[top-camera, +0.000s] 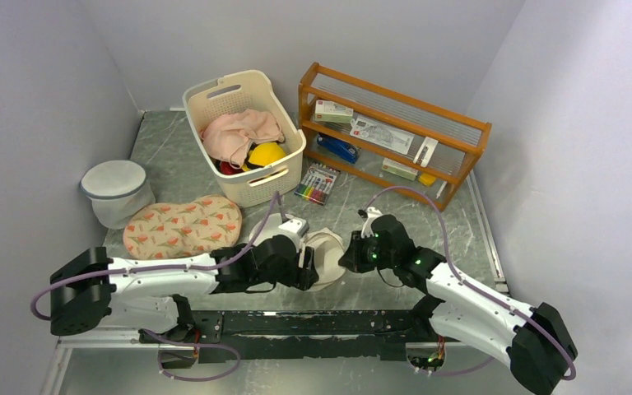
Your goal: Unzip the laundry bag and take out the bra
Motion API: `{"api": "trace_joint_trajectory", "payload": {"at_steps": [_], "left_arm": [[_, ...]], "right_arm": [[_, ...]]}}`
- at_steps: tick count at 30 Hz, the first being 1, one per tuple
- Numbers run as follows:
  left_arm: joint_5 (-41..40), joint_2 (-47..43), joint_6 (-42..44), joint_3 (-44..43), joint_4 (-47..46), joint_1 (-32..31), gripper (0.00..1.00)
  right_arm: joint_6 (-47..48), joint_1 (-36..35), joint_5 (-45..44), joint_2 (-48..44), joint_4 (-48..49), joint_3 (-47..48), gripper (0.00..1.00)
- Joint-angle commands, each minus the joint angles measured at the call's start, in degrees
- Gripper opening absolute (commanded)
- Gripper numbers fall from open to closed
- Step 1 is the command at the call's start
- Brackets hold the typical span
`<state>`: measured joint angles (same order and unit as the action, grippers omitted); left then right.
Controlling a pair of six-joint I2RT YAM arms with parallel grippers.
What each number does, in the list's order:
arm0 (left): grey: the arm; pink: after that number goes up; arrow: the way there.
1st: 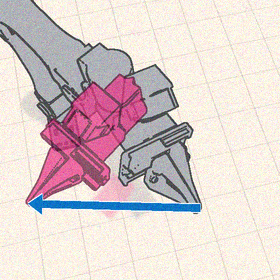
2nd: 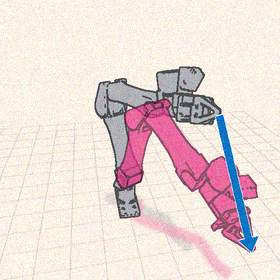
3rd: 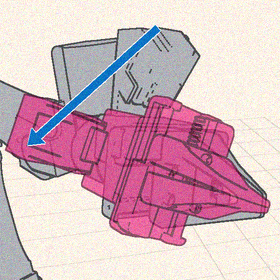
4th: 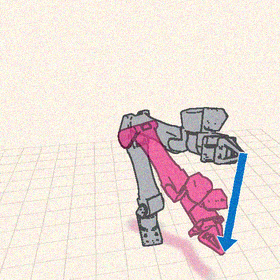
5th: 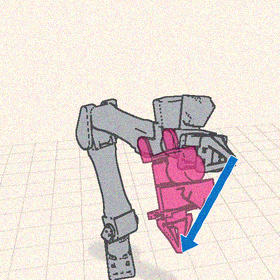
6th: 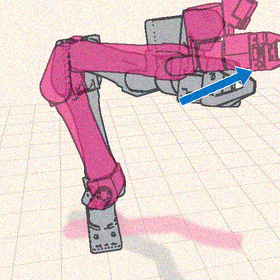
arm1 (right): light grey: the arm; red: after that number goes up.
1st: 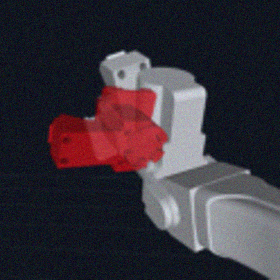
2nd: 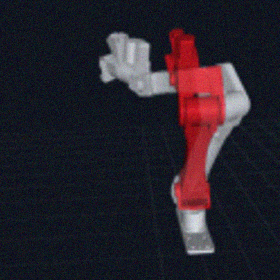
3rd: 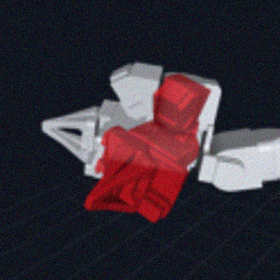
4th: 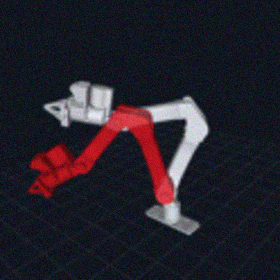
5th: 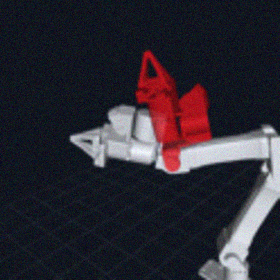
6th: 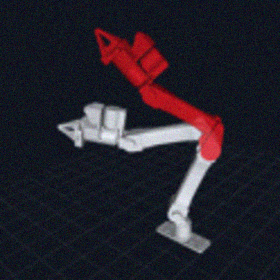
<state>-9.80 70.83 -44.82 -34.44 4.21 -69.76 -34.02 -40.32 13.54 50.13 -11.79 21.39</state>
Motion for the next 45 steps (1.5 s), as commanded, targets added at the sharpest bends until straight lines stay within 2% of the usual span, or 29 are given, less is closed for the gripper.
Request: {"api": "trace_joint_trajectory", "payload": {"at_steps": [1,4,9,13,20,22,24,26,28,33,37,40,41,44,45], "left_arm": [[-9.01,-3.26,1.01,-4.97,7.77,-0.12,0.82],[-14.67,-5.96,-2.74,-2.74,10.54,-0.12,0.85],[-23.91,-12.72,-19.11,2.47,17.44,1.97,0.93],[-30.39,-15.80,-31.79,4.31,24.08,2.38,0.99],[-32.72,-14.74,-44.80,7.66,24.15,2.96,0.97],[-32.28,-13.75,-45.89,8.22,23.01,3.71,0.99],[-30.71,-12.80,-42.26,8.69,18.49,5.51,0.99],[-26.86,-11.70,-36.66,9.32,11.98,8.70,1.00],[-21.81,-10.52,-35.73,10.57,7.71,12.43,0.99],[-13.90,-9.58,-35.50,16.98,-6.93,17.16,0.88],[-9.77,-7.49,-36.37,22.41,-18.80,19.83,0.73],[-8.68,-6.83,-36.17,24.82,-23.13,21.47,0.61],[-8.16,-7.23,-35.72,25.64,-25.17,21.83,0.55],[-5.87,-10.21,-32.76,28.49,-30.21,22.45,0.29],[-5.65,-11.57,-31.58,28.84,-30.65,22.42,0.25]], "right_arm": [[-1.04,-0.24,-7.72,-0.39,-3.59,3.08,0.10],[-2.58,-0.20,-9.91,-1.82,-4.19,2.24,0.10],[-3.67,-0.20,-13.93,-5.82,-5.74,3.38,0.11],[-2.54,-0.19,-14.54,-4.72,-6.10,4.13,0.11],[-1.26,-0.22,-12.97,-2.37,-4.75,4.10,0.12],[-1.03,-0.22,-12.76,-1.59,-4.68,4.83,0.12],[-0.60,-0.20,-13.00,-0.86,-4.80,5.62,0.12],[-0.54,-0.16,-13.01,-0.55,-4.61,5.85,0.12],[-0.67,-0.21,-12.70,-0.68,-4.31,5.60,0.12],[-1.14,-0.21,-12.77,-2.34,-5.06,5.48,0.12],[-0.61,-0.28,-13.05,-2.35,-5.10,6.10,0.13],[-0.26,-0.20,-13.22,-1.33,-5.20,7.06,0.13],[-0.40,-0.20,-13.24,-1.25,-5.19,7.14,0.13],[-1.06,-0.28,-12.50,-1.73,-4.58,6.71,0.13],[-1.31,-0.23,-12.25,-2.11,-4.56,6.54,0.13]]}}
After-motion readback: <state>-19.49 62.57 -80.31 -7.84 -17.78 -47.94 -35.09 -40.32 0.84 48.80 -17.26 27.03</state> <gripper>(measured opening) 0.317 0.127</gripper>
